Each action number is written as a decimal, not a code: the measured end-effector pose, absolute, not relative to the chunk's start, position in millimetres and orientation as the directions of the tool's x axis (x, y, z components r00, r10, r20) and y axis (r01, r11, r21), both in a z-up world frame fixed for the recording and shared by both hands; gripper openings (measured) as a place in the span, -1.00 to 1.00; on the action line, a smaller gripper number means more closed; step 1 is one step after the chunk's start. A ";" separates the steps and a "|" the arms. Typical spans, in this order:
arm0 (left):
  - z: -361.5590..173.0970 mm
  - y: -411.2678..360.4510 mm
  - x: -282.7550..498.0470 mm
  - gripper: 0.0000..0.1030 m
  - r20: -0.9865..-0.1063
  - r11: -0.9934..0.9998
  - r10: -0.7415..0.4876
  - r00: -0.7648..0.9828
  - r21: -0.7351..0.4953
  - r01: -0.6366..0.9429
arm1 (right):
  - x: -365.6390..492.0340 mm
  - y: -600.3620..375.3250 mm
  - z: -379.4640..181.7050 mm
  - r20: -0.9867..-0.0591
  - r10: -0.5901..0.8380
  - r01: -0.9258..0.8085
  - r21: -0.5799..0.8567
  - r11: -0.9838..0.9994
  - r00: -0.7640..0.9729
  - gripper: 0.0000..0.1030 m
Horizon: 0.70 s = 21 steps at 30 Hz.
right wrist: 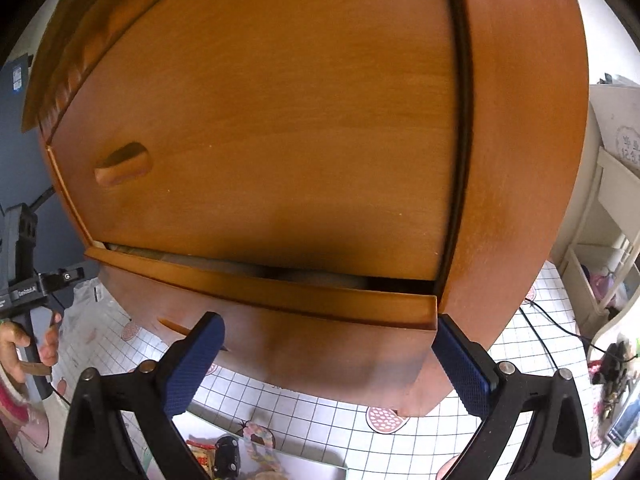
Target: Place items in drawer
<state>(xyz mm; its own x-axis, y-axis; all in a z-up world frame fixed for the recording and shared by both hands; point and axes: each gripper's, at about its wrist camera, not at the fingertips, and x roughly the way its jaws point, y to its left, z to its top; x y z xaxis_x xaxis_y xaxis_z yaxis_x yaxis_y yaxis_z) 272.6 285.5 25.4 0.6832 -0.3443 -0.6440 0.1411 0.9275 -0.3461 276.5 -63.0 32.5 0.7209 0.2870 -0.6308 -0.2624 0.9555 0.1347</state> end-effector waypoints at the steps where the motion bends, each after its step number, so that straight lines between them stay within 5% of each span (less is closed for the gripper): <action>1: 24.5 283.7 272.5 1.00 -0.646 0.928 -0.341 0.683 -0.345 0.137 | 276.9 -62.7 32.7 -0.633 0.286 -0.263 0.133 0.956 0.720 1.00; 21: 31.3 262.3 238.9 1.00 -0.680 0.960 -0.272 0.680 -0.237 0.147 | 249.5 -67.3 40.9 -0.641 0.249 -0.227 0.119 0.967 0.726 1.00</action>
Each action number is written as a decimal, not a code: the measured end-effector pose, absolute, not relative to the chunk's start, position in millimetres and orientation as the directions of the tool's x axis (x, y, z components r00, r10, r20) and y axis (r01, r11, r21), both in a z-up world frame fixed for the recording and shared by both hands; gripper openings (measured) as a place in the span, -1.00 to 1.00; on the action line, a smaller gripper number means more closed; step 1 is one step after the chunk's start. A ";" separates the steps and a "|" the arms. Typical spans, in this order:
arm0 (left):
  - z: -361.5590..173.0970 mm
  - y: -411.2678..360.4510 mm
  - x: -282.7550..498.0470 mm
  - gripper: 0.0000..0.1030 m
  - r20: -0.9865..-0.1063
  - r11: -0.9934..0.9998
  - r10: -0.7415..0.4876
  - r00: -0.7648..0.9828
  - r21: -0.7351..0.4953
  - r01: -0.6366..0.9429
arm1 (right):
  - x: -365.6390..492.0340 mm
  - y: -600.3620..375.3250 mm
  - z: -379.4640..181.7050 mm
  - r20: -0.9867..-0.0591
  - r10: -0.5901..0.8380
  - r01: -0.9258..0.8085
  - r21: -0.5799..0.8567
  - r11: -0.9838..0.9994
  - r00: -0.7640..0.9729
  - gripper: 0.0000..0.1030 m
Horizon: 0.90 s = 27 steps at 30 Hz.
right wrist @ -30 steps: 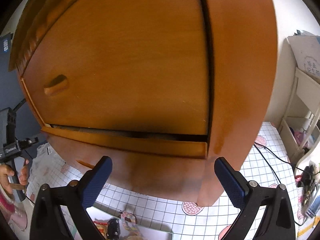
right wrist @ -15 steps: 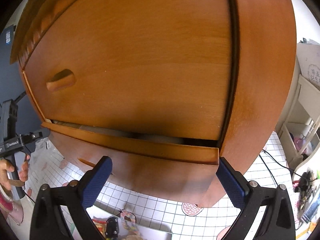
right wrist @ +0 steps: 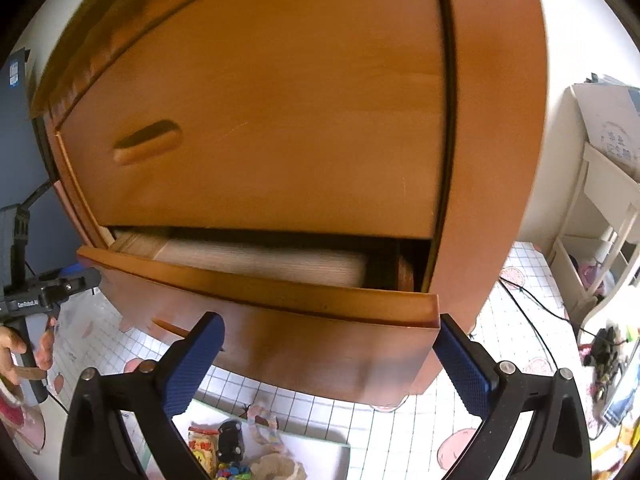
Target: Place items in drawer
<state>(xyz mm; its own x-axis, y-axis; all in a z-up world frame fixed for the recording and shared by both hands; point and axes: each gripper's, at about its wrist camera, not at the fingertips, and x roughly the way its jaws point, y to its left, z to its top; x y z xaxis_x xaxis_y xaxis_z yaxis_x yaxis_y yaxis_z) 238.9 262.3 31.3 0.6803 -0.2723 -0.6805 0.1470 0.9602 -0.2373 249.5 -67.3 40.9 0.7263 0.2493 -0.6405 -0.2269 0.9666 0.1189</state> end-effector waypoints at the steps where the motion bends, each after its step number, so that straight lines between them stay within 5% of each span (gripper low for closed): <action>1: 32.0 262.1 235.4 1.00 -0.679 0.960 -0.274 0.681 -0.239 0.147 | 246.1 -67.7 40.6 -0.640 0.249 -0.226 0.119 0.967 0.727 1.00; 27: 41.9 262.7 169.7 1.00 -0.668 0.942 -0.299 0.681 -0.322 0.098 | 190.0 -54.5 48.0 -0.687 0.199 -0.149 0.132 0.980 0.699 1.00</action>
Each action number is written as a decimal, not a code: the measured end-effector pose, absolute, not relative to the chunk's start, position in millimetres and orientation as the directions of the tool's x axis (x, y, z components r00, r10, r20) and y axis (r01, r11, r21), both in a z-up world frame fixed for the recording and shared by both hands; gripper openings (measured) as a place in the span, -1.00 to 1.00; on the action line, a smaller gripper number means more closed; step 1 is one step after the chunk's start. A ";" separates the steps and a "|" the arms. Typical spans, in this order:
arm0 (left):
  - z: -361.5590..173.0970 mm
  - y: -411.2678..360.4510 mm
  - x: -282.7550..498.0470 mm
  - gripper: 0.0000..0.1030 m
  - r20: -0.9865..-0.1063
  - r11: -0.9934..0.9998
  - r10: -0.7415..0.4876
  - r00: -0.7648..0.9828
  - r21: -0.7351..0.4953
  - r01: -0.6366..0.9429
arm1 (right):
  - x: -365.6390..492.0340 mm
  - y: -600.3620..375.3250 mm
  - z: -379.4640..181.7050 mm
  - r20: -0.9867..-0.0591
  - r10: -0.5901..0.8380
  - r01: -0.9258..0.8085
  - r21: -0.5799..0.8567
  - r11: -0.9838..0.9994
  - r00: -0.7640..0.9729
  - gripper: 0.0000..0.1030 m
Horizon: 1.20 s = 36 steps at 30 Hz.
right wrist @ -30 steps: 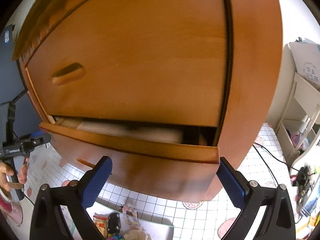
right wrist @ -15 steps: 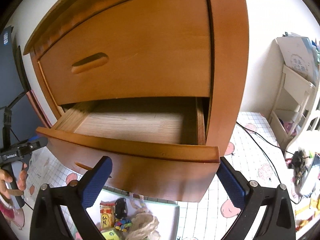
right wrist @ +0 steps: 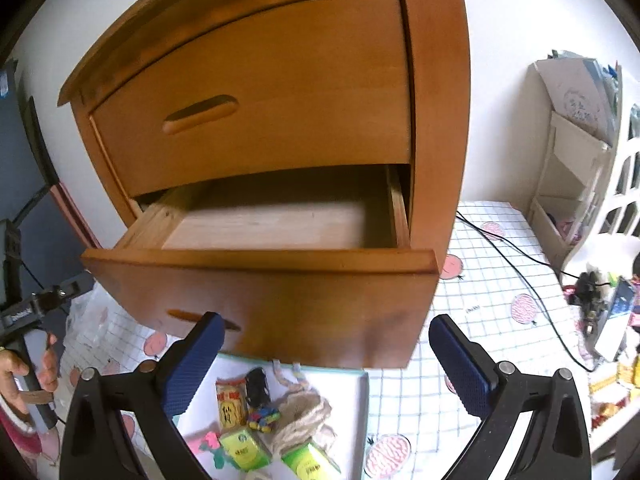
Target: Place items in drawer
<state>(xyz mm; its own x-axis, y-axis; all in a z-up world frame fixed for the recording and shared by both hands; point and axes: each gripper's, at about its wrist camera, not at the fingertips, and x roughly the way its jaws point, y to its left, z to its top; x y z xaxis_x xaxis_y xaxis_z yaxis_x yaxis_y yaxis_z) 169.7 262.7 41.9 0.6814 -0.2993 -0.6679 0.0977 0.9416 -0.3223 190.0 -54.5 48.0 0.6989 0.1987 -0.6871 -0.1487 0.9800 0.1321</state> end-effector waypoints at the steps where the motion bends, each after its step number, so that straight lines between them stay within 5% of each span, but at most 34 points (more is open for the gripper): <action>1: 44.2 259.3 166.3 1.00 -0.669 0.944 -0.296 0.682 -0.314 0.102 | 187.0 -53.0 50.6 -0.691 0.194 -0.144 0.130 0.981 0.697 1.00; 13: 19.5 232.4 119.2 1.00 -0.754 0.959 -0.269 0.599 -0.270 0.090 | 133.4 -49.8 75.9 -0.707 0.153 -0.085 0.130 0.988 0.690 1.00; 29: -96.8 194.8 97.4 0.99 -0.918 0.976 -0.215 0.334 -0.188 0.111 | 122.7 1.0 -59.5 -0.912 0.114 -0.122 0.072 0.990 0.393 1.00; 36: -124.1 185.7 91.7 0.84 -0.939 0.972 -0.219 0.263 -0.189 0.136 | 131.6 13.9 -98.1 -0.959 0.068 -0.147 0.027 0.989 0.276 1.00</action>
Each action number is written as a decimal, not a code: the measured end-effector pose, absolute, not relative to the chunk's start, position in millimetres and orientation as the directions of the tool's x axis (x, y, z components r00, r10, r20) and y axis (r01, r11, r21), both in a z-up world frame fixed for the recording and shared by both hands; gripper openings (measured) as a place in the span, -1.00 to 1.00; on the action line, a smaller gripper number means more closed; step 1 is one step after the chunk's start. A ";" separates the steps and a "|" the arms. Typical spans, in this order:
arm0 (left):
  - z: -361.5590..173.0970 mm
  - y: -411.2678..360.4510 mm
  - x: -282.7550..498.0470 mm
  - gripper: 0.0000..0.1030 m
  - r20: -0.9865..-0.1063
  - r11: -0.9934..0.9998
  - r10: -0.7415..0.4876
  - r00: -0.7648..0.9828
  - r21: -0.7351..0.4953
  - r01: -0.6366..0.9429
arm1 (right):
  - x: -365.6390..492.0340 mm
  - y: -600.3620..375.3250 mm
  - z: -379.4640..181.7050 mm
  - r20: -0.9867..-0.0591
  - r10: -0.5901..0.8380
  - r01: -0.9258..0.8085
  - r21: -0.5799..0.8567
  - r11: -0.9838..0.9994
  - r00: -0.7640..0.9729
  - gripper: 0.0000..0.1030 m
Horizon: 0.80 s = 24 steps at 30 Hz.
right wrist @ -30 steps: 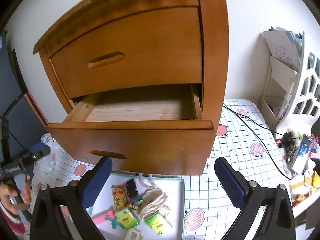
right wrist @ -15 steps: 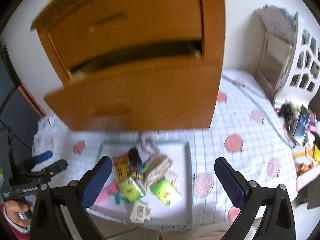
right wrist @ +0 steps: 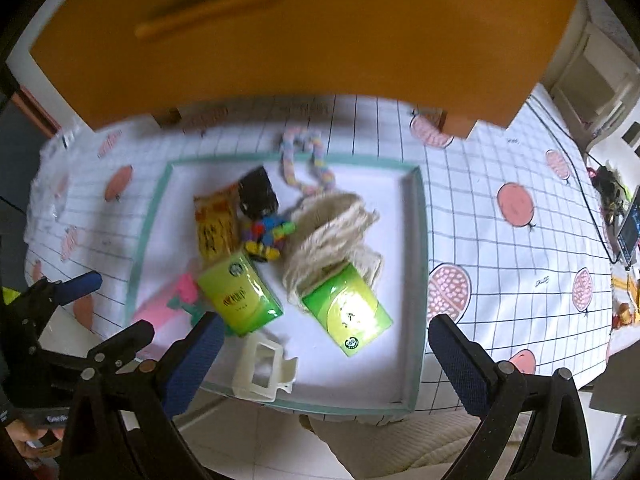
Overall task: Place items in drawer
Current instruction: 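Grasp the pink hair roller with the left tool while the right tool grasps the green tissue pack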
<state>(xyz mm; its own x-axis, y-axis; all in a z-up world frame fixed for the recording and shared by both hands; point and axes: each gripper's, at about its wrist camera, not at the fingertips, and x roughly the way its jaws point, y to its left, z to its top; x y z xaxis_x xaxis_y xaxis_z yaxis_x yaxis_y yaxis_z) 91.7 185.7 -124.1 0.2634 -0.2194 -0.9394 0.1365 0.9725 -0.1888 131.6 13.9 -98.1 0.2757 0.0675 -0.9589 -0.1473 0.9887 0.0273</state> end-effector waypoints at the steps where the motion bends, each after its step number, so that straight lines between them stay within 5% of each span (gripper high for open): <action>1: -127.5 185.8 91.1 0.84 -0.941 0.972 -0.221 0.257 -0.191 0.135 | 132.3 15.0 -102.9 -0.963 0.061 -0.152 0.021 0.988 0.264 1.00; 4: -136.2 187.0 90.6 0.78 -0.948 0.973 -0.216 0.235 -0.188 0.133 | 135.9 17.6 -123.2 -0.978 0.035 -0.157 0.002 0.988 0.206 0.92; 6: -144.4 187.2 91.2 0.51 -0.954 0.973 -0.217 0.209 -0.193 0.128 | 139.2 16.1 -129.4 -0.985 0.038 -0.154 0.011 0.988 0.169 0.89; 11: -158.5 185.9 91.5 0.34 -0.957 0.969 -0.235 0.170 -0.216 0.121 | 150.1 13.7 -140.7 -0.989 -0.001 -0.145 -0.022 0.989 0.145 0.88; 15: -166.1 185.6 92.1 0.03 -0.961 0.969 -0.233 0.150 -0.215 0.125 | 154.6 17.1 -149.6 -0.992 -0.023 -0.160 -0.043 0.986 0.122 0.81; 24: -175.8 182.7 92.7 -0.01 -0.960 0.968 -0.238 0.149 -0.221 0.118 | 166.4 11.3 -170.0 -0.996 -0.051 -0.143 -0.061 0.988 0.074 0.57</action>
